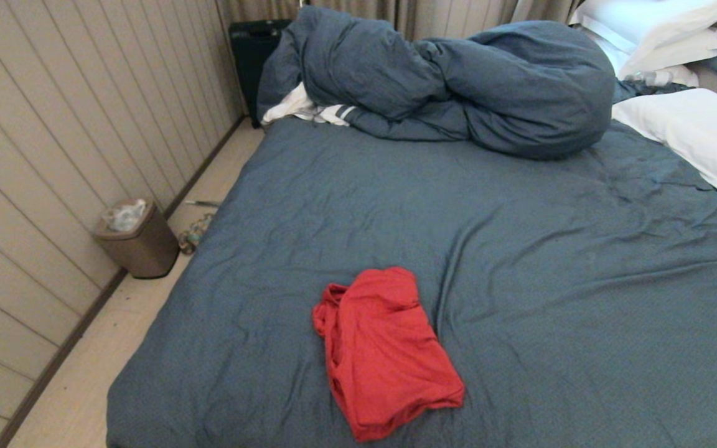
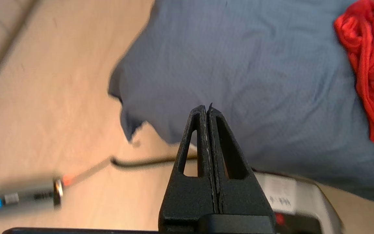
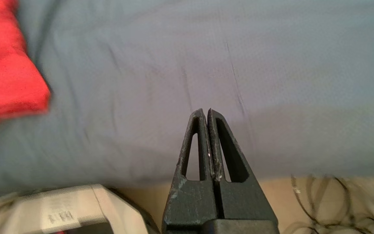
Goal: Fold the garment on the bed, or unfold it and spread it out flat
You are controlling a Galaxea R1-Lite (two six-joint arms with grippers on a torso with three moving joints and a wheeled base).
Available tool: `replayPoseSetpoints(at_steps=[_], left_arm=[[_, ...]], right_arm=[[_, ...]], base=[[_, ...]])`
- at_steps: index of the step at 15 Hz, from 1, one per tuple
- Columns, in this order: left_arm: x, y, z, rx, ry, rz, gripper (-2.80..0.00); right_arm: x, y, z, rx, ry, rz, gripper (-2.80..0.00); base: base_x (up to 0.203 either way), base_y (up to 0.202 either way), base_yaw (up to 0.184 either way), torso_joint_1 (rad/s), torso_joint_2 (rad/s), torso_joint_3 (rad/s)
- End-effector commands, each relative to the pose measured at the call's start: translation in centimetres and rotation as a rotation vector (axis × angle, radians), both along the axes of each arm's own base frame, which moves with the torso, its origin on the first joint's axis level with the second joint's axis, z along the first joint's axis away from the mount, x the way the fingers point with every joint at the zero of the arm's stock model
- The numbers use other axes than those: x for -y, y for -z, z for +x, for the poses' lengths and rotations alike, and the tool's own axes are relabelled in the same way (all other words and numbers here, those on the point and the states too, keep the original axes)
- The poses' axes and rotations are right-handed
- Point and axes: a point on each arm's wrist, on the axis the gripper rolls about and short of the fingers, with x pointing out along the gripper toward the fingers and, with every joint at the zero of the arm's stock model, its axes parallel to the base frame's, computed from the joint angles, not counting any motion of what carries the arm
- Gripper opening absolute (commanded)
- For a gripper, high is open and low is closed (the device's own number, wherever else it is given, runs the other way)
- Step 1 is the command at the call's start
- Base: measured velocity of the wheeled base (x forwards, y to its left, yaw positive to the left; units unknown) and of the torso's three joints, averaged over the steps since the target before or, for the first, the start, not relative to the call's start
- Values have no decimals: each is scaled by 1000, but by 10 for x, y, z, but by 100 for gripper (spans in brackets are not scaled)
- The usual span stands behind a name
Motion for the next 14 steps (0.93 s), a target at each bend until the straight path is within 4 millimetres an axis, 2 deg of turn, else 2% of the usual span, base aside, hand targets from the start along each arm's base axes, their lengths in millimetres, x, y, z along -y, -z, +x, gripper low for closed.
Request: replayPoseSetpoints(at_steps=[1,4,6,9,11,14], left_arm=[[0,7,-13,117,2,15,-280],[0,11,-22,205,24,53,-280],[0,11,-23,228,45,79,-280],[1,13,-28,285,93,132,-280],[1,18,-31,303,117,247,-280],[2,19,-31,296,123,211,-280]], right_arm=[[1,3,-2,15,8,-6,-280],[2,5,-2,23,63,-18,-280],[1,8,2,91,62,-3,-280],[-3,11,5,135,-131,-32,-280],[-4,12,5,113,-156,-122,-280],[-4,12,5,110,-155,-112,-280]], base=[[0,0,0,0,0,0],[0,0,0,0,0,0],[0,0,0,0,0,0],[0,0,0,0,0,0],[0,0,0,0,0,0],[0,0,0,0,0,0]])
